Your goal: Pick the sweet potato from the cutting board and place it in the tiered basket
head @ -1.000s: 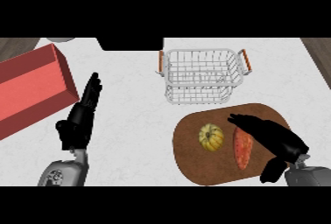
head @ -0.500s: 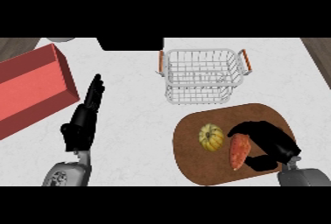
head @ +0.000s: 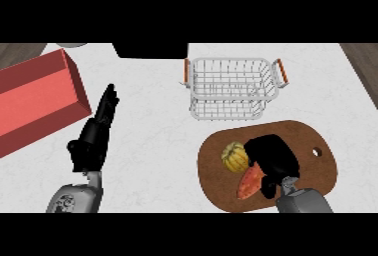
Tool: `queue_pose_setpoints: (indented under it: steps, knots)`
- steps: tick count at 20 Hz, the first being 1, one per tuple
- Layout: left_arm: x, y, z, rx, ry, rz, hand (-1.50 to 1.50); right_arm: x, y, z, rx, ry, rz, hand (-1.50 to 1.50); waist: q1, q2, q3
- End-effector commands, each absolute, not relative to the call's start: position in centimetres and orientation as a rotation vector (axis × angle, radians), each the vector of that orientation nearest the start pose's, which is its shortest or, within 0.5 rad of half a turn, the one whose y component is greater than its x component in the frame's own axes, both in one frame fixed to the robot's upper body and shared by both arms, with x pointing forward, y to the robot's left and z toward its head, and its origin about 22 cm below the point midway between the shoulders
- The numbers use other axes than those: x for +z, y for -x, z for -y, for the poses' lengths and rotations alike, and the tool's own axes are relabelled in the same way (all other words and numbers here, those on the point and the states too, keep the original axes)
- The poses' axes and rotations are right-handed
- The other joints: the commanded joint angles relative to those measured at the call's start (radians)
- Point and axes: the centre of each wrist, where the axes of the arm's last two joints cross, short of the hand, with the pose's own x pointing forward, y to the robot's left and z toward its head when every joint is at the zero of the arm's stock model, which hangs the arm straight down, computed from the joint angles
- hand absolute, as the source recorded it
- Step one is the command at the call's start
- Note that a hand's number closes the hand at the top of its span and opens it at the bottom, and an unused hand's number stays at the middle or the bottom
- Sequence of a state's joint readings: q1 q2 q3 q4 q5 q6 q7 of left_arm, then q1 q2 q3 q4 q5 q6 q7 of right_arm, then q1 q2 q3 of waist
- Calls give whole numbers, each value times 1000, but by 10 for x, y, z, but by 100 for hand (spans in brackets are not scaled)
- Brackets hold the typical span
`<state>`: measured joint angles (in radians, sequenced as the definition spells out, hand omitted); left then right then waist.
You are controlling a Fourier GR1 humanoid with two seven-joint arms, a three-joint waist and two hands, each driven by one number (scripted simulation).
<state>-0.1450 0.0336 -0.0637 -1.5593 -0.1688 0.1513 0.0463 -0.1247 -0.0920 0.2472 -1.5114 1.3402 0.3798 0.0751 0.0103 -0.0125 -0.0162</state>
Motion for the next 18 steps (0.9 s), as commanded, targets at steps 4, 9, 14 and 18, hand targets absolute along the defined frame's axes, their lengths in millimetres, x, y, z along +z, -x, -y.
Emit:
queue_pose_setpoints:
  steps: [4,9,14,18]
  knots:
    - [29,-277,-191,-143,-149,1670,0,10,-249,97,1481,1046,784,150,39,19,14]
    - [36,-278,-186,-138,-164,1662,0,37,-228,53,1334,1171,795,150,36,13,16]
    - [23,-271,-188,-130,-165,1676,0,79,-232,22,1185,1314,853,150,34,13,15]
    - [33,-273,-210,-140,-196,1656,0,122,-225,13,1061,1381,963,150,25,4,14]
